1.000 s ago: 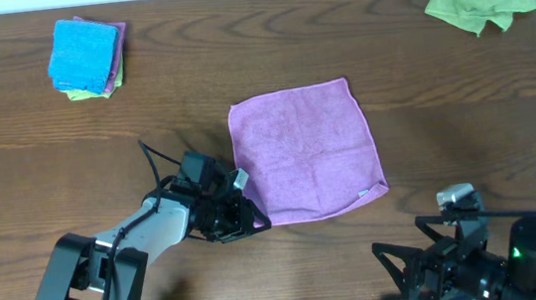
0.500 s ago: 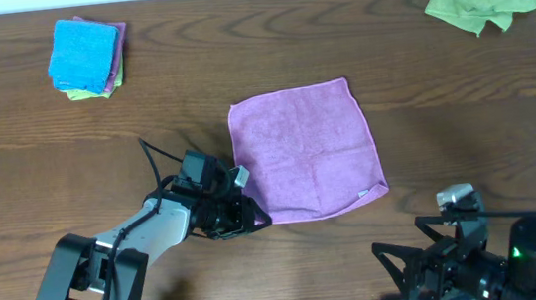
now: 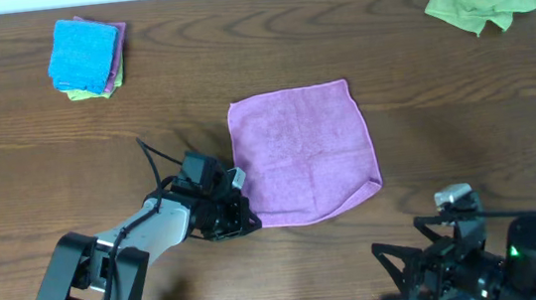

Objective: Fold the cloth
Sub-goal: 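Reach the right gripper to the cloth's lower-right corner and grasp it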

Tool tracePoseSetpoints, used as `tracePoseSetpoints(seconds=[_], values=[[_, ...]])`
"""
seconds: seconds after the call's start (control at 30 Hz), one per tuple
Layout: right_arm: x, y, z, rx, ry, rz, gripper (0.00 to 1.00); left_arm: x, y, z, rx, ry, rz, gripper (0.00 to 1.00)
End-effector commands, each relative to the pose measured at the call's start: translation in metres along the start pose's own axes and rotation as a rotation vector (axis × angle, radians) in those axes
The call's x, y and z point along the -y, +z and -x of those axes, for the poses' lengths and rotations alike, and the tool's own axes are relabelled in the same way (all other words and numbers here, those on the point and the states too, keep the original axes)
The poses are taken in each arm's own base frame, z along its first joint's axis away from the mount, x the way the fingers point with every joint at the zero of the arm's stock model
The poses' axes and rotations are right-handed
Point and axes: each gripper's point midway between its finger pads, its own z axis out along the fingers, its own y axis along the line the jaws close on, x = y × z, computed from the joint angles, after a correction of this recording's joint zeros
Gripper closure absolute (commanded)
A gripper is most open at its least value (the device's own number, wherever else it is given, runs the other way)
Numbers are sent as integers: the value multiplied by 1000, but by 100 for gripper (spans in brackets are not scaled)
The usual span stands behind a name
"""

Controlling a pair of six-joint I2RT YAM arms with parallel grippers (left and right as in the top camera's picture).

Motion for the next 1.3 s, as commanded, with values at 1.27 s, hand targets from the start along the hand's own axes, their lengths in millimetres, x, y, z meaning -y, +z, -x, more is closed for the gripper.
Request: tracePoseSetpoints(seconds=[1.27], values=[[163, 179, -49, -611, 1250, -275, 37, -6, -16, 3, 57, -2, 93, 94]])
